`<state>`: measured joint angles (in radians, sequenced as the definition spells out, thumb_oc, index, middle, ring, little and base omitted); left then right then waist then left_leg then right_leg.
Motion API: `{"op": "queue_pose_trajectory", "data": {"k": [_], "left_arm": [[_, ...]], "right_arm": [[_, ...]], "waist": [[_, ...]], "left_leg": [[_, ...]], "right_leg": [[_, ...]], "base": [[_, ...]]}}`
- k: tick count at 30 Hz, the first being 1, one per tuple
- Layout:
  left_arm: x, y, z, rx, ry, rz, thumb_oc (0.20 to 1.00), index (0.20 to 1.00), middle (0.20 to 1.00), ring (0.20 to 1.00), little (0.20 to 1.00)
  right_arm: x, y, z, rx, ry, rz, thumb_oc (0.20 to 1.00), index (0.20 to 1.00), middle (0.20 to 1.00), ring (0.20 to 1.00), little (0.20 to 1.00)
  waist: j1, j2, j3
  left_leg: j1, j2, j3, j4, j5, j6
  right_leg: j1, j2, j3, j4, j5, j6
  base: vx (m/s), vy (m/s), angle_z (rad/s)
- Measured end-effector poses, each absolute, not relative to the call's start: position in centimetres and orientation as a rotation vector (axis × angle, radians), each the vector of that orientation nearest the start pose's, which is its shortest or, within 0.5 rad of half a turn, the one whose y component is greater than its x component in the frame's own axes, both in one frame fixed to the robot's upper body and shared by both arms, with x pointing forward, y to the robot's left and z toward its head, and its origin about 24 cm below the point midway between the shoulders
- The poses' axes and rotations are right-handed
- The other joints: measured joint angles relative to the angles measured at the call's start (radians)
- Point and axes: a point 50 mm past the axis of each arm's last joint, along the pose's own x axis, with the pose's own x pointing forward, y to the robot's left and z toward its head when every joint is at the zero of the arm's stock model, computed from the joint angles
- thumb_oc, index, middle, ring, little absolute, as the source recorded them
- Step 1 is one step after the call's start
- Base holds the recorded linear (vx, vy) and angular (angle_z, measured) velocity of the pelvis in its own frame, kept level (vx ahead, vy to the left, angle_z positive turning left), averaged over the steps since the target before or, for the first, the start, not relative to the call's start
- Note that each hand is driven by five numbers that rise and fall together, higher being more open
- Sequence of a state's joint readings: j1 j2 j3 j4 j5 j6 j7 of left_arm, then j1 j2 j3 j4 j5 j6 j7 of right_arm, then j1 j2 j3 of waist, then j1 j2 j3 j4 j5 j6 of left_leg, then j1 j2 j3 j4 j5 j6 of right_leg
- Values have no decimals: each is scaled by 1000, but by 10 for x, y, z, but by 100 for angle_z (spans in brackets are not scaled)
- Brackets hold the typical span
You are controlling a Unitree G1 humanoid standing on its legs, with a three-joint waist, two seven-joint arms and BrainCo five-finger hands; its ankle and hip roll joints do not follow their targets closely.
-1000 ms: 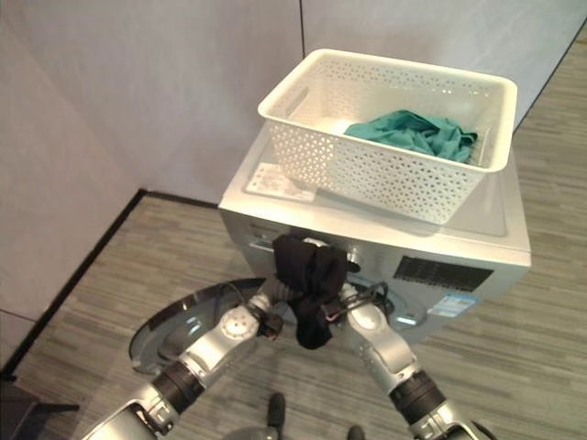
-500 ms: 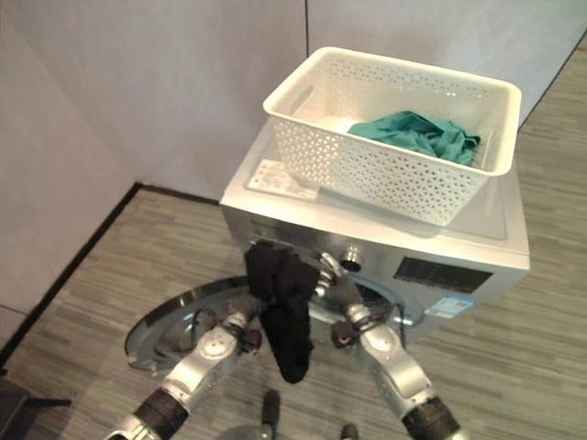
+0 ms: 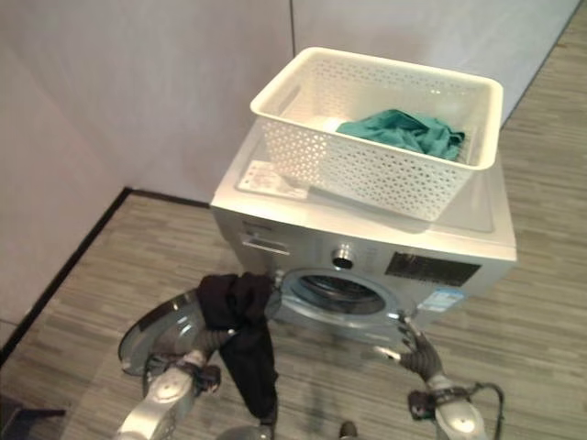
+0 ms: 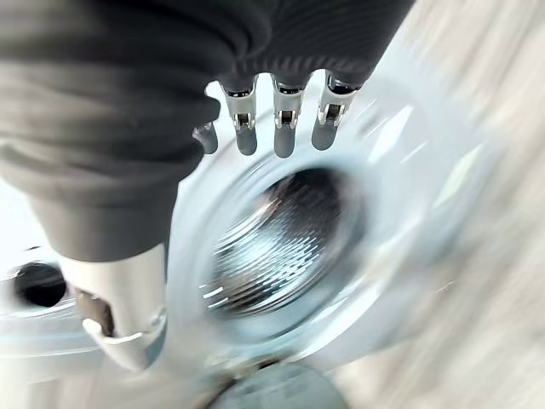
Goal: Grab the laundry basket,head to the washer,open it,put in the laundry and shut it.
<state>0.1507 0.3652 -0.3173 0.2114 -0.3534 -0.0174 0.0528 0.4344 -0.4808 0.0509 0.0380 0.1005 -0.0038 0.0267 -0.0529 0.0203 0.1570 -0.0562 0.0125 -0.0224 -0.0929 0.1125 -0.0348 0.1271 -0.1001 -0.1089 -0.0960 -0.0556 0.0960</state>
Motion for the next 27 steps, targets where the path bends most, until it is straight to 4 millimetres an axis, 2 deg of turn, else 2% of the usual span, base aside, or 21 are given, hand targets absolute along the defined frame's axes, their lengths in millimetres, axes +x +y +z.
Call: {"op": "queue_pose_trajectory", "data": {"k": [2, 3, 5, 7, 8, 10, 12, 15, 16, 18, 23, 25, 27], "left_arm": [[185, 183, -48, 41, 457, -140, 200, 200, 200, 200, 200], [180, 192, -46, 54, 456, -137, 200, 200, 200, 200, 200], [174, 199, -48, 60, 474, -138, 200, 200, 200, 200, 200], [174, 197, -48, 23, 473, -147, 200, 200, 200, 200, 200], [175, 196, -47, 20, 470, -154, 200, 200, 200, 200, 200], [177, 194, -47, 16, 465, -173, 200, 200, 200, 200, 200], [179, 190, -46, 1, 461, -203, 200, 200, 200, 200, 200], [182, 185, -45, -9, 455, -234, 200, 200, 200, 200, 200], [183, 179, -48, -10, 466, -274, 200, 200, 200, 200, 200], [179, 175, -52, -9, 489, -291, 200, 200, 200, 200, 200], [179, 161, -63, -31, 525, -316, 200, 200, 200, 200, 200], [181, 152, -69, -49, 545, -318, 200, 200, 200, 200, 200], [191, 141, -70, -36, 544, -347, 200, 200, 200, 200, 200]], "right_arm": [[121, -261, -46, -415, 563, 28, 1000, 1000, 1000, 1000, 1000], [100, -276, -67, -451, 700, -1, 1000, 1000, 1000, 1000, 1000], [62, -294, -89, -501, 907, -34, 1000, 1000, 1000, 1000, 1000], [38, -297, -104, -560, 1039, 14, 1000, 1000, 1000, 1000, 1000], [35, -296, -108, -580, 1068, 36, 1000, 1000, 1000, 1000, 1000], [36, -291, -112, -601, 1082, 69, 1000, 1000, 1000, 1000, 1000], [41, -288, -127, -588, 1138, 67, 1000, 1000, 1000, 1000, 1000], [37, -285, -142, -580, 1238, 67, 1000, 1000, 1000, 1000, 1000], [27, -281, -151, -562, 1324, 53, 1000, 1000, 1000, 1000, 1000], [27, -275, -155, -540, 1358, 50, 1000, 1000, 1000, 1000, 1000], [60, -267, -150, -580, 1219, 56, 1000, 1000, 1000, 1000, 1000], [74, -265, -148, -589, 1178, 59, 1000, 1000, 1000, 1000, 1000], [94, -257, -142, -614, 1086, 83, 1000, 1000, 1000, 1000, 1000]], "waist": [[-14, -9, 6], [-16, -15, 6], [-18, -6, 13], [-17, -7, 14], [-16, -8, 14], [-17, -7, 15], [-11, -5, 16], [10, 10, 17], [23, 27, 12], [37, 42, 6], [37, 75, 7], [34, 66, 10], [30, 56, 16]], "left_leg": [[5, 7, 24, 0, -3, -1], [4, 10, 37, 0, -7, -1], [3, 10, 38, 0, -7, -1], [9, 13, 51, 0, -7, -1], [11, 14, 56, 0, -7, -1], [13, 17, 59, 0, -8, -1], [18, 19, 59, 0, -8, -1], [18, 21, 58, -5, -12, -6], [12, 21, 57, -5, -11, -6], [10, 20, 56, -4, -8, -1], [-26, 24, 56, 0, 3, -2], [-42, 30, 61, 0, 3, -3], [-80, 45, 71, 0, 11, -10]], "right_leg": [[-13, -3, 25, 0, 6, 0], [-20, -1, 43, 0, 6, 0], [-21, 2, 47, 2, 9, 2], [-19, 1, 51, 0, 13, 4], [-20, 3, 53, 0, 14, 5], [-20, 5, 58, 0, 14, 5], [-19, 8, 69, 0, 12, 8], [-18, 10, 71, -1, 13, 8], [-21, 10, 68, -1, 14, 8], [-23, 11, 67, -1, 14, 9], [-60, 14, 68, 0, 31, -1], [-85, 19, 74, 0, 33, -3], [-127, 32, 88, 1, 48, -9]], "base": [[-51, -4, -35], [-16, -5, -36], [-8, -15, -17], [-3, -21, -11], [-8, -21, -13], [-8, -16, -8], [9, -19, -5], [0, 0, 0], [0, 0, 0], [-40, 14, 4], [-77, -15, -2], [-76, -53, -12], [-45, -53, -20]]}}
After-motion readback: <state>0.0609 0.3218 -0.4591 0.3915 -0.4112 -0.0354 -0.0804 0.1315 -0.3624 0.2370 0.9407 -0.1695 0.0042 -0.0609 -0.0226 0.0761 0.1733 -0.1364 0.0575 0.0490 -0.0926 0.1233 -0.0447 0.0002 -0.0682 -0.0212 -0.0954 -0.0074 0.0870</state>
